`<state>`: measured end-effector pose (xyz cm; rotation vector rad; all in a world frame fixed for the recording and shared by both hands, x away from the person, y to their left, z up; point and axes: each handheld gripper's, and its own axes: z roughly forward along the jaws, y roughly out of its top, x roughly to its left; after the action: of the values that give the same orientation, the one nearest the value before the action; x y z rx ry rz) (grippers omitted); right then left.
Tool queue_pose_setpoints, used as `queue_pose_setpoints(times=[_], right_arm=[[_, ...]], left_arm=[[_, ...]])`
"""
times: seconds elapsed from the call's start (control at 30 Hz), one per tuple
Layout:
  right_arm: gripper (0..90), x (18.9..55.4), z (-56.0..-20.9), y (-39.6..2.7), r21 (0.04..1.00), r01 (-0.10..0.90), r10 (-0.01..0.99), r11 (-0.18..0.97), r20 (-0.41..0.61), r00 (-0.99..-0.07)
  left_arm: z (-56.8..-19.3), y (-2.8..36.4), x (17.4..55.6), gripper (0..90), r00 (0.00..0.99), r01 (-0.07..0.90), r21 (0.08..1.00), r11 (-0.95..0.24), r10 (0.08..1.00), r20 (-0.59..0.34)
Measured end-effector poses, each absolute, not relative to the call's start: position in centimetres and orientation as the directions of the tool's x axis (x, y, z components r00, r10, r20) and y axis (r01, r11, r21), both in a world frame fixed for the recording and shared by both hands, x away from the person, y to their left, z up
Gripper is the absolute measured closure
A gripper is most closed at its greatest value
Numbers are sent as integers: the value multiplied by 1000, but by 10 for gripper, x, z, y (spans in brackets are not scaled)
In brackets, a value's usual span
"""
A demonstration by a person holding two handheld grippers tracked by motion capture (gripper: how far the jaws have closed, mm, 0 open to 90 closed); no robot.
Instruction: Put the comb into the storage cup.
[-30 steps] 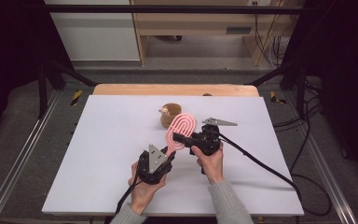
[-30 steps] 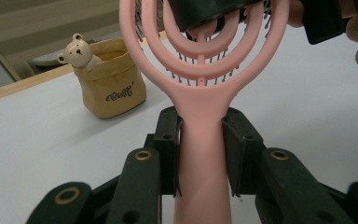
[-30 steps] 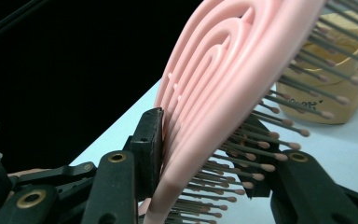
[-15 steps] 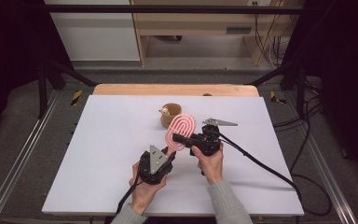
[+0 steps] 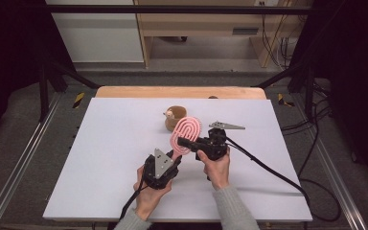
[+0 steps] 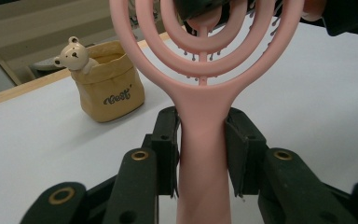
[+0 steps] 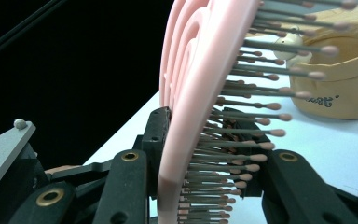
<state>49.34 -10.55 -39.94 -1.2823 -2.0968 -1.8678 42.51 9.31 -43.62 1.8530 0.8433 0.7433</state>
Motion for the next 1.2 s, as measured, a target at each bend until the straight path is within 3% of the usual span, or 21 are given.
queue_pose_setpoints(times=[0.2,0.6,0.9,1.0,1.2], right_arm=[[635,493,-397,-107,801,593,533,-80,537,-654],[636,497,-390,-114,823,562,595,-74,489,-638],[636,499,-383,-122,839,539,625,-72,459,-631],[636,499,-378,-126,849,524,644,-66,437,-628],[635,498,-370,-133,859,507,658,-67,420,-625]], left_arm=[[-434,94,426,628,583,235,918,-320,802,130],[-426,112,439,374,673,308,916,-258,740,-17],[-408,123,446,230,725,293,917,-270,688,-29],[-403,128,452,201,749,331,910,-249,656,-93],[-398,139,459,123,731,355,898,-261,676,-93]])
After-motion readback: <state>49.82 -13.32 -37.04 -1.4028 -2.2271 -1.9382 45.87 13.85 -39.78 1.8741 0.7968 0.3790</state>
